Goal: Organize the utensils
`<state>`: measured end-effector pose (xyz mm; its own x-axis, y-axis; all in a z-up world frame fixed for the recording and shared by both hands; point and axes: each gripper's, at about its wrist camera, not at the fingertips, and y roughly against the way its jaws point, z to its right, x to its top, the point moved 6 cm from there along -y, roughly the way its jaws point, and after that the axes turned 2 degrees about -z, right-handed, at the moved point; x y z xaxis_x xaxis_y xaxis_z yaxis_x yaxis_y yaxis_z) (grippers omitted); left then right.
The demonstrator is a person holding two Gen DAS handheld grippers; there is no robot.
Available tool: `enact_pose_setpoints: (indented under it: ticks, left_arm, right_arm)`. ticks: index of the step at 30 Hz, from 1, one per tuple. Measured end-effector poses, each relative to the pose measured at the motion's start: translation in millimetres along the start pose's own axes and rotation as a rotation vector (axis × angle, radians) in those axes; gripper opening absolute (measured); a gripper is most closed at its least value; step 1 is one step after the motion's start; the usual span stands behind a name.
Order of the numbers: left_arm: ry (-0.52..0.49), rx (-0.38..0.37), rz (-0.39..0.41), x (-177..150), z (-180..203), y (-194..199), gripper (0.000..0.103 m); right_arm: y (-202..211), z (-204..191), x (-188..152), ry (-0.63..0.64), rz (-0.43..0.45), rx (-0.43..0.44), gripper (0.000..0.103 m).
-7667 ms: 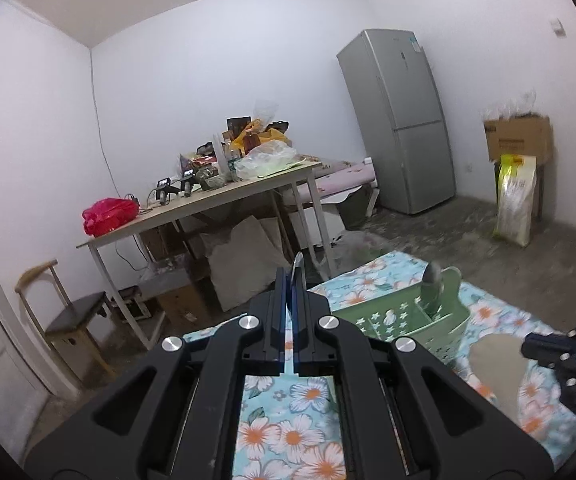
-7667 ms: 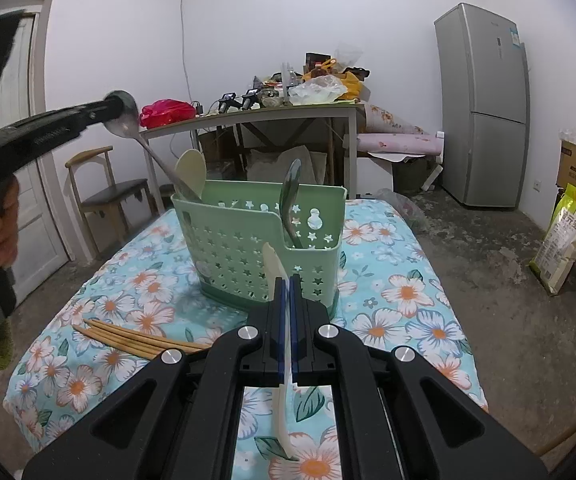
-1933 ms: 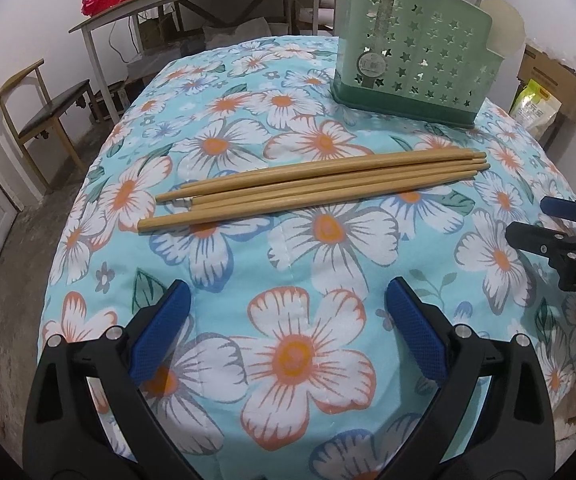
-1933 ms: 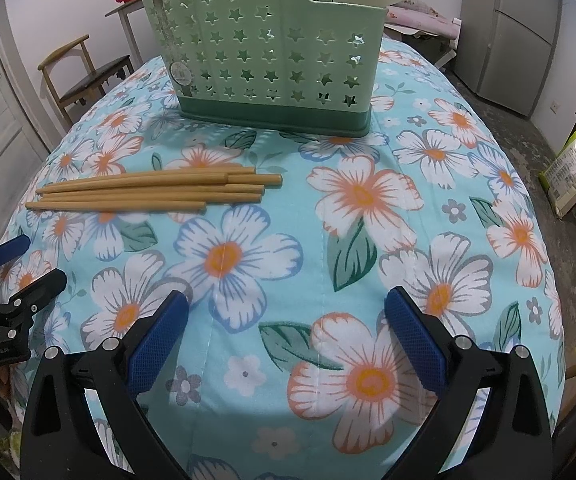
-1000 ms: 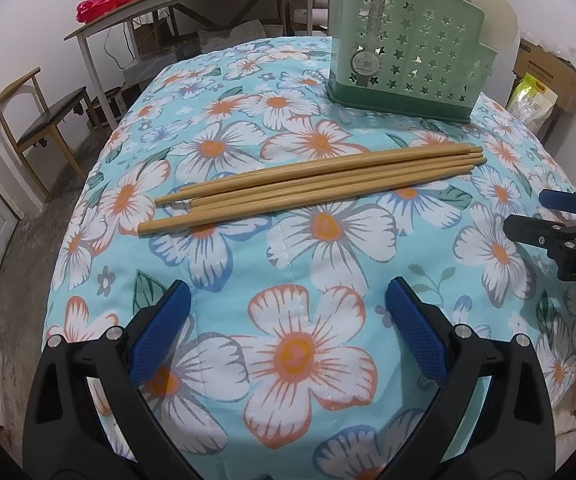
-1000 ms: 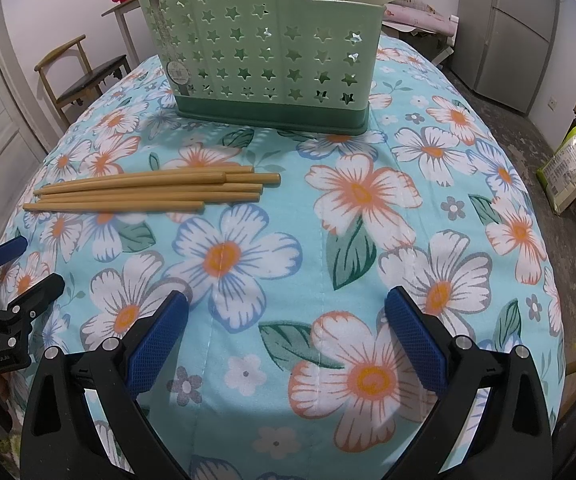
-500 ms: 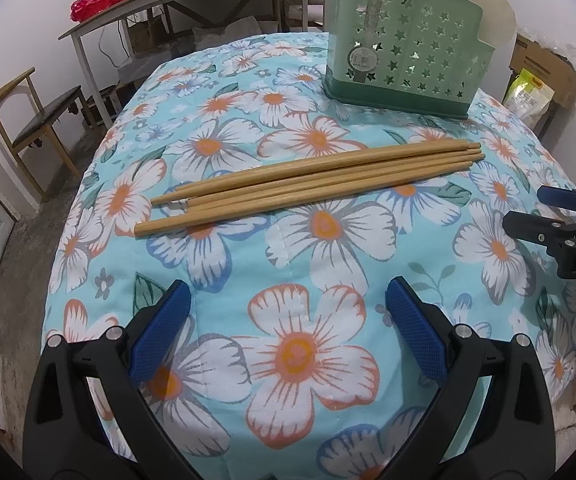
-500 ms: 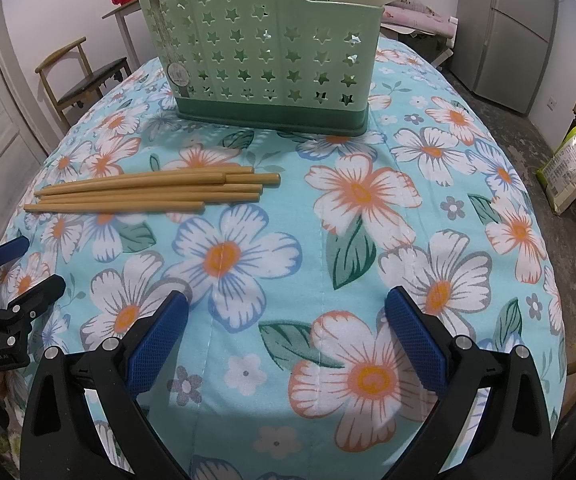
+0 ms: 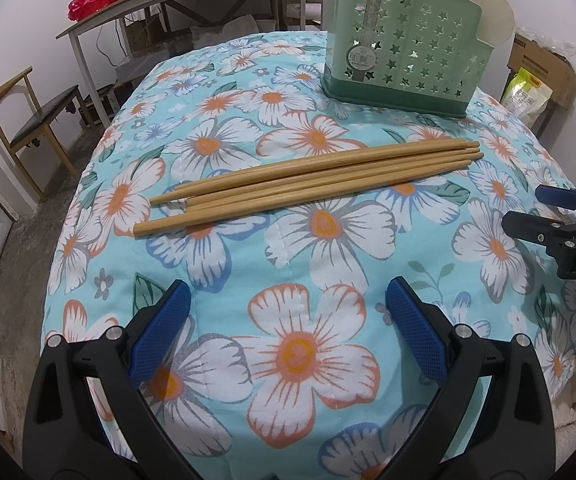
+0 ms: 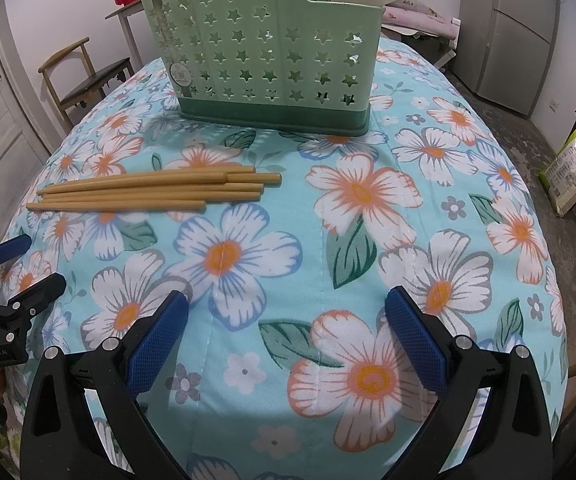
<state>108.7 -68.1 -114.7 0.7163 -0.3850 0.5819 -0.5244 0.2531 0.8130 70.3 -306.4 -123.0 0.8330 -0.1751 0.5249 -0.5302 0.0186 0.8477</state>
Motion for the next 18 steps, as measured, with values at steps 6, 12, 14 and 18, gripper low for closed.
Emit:
enact_pose_setpoints:
  ticks: [6, 12, 14, 18]
  left_arm:
    - [-0.003, 0.000, 0.001, 1, 1, 0, 0.095]
    - [-0.011, -0.047, 0.078, 12, 0, 18, 0.094]
    - [-0.025, -0.065, 0.134, 21, 1, 27, 0.092]
    - [-0.082, -0.064, 0.216, 45, 9, 37, 0.072]
  right_arm:
    - [2, -1, -2, 0.013, 0.004, 0.007, 0.097]
    - [11, 4, -2, -0.007, 0.013, 0.058, 0.097]
    - [17, 7, 1, -0.037, 0.036, 0.094, 0.096]
    - [31, 10, 11, -0.067, 0.103, 0.126, 0.081]
